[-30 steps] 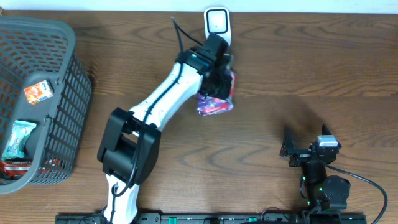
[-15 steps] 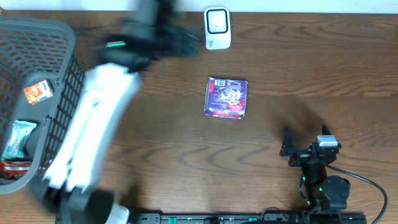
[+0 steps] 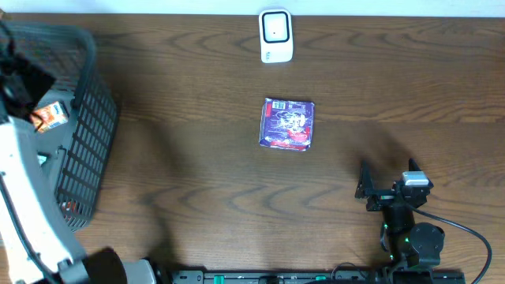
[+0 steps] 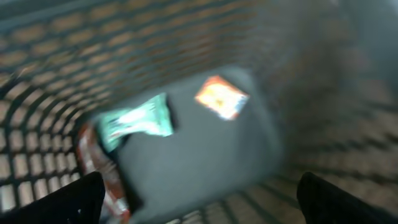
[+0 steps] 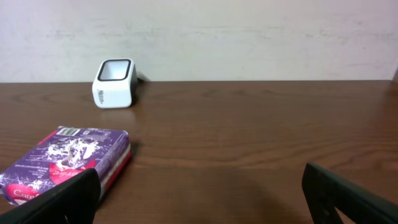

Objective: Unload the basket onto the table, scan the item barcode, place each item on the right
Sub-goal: 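Reach the left gripper into the basket and grasp the orange pack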

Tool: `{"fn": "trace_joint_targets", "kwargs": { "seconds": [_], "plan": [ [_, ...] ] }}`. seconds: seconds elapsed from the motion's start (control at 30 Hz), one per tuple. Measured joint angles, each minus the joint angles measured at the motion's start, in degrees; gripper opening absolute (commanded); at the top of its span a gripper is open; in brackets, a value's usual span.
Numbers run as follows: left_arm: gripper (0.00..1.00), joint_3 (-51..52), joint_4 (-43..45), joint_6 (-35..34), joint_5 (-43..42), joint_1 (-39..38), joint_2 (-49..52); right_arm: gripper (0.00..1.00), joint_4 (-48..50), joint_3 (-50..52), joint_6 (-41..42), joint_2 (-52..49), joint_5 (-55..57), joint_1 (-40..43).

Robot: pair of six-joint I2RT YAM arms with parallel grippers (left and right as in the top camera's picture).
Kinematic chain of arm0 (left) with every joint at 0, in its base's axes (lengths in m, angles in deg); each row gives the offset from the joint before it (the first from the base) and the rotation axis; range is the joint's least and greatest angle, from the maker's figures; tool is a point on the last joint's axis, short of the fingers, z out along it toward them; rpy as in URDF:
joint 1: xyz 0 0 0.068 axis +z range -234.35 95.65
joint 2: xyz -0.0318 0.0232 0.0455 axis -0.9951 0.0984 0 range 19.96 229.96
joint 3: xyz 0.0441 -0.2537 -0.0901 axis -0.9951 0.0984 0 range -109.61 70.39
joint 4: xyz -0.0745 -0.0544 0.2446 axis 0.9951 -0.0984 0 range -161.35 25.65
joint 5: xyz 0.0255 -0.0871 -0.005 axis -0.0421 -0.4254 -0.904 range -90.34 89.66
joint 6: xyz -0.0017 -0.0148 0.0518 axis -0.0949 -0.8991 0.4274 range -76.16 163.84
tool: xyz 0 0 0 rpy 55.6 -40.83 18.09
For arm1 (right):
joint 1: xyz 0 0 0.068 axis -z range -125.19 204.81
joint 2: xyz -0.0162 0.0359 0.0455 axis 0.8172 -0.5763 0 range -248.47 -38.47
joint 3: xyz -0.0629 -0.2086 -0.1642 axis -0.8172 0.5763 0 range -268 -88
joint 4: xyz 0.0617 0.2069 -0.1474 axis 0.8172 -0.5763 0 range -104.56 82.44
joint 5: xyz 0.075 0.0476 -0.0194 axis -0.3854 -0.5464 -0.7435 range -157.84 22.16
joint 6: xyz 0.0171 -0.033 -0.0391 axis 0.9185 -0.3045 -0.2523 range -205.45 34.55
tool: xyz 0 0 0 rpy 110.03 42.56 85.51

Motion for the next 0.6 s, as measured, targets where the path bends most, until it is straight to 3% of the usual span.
{"fn": "trace_joint_targets", "kwargs": {
  "seconds": [0.17,0.6],
  "plan": [
    [0.98,3.0,2.9,-4.9,1.0,3.6,5.8,0.99,0.0,0.0,0.0,0.0,0.0,0.0],
    [0.98,3.3,16.4,-20.6,1.2,3.7,27.6,0.99,0.0,0.0,0.0,0.0,0.0,0.0]
  ]
}}
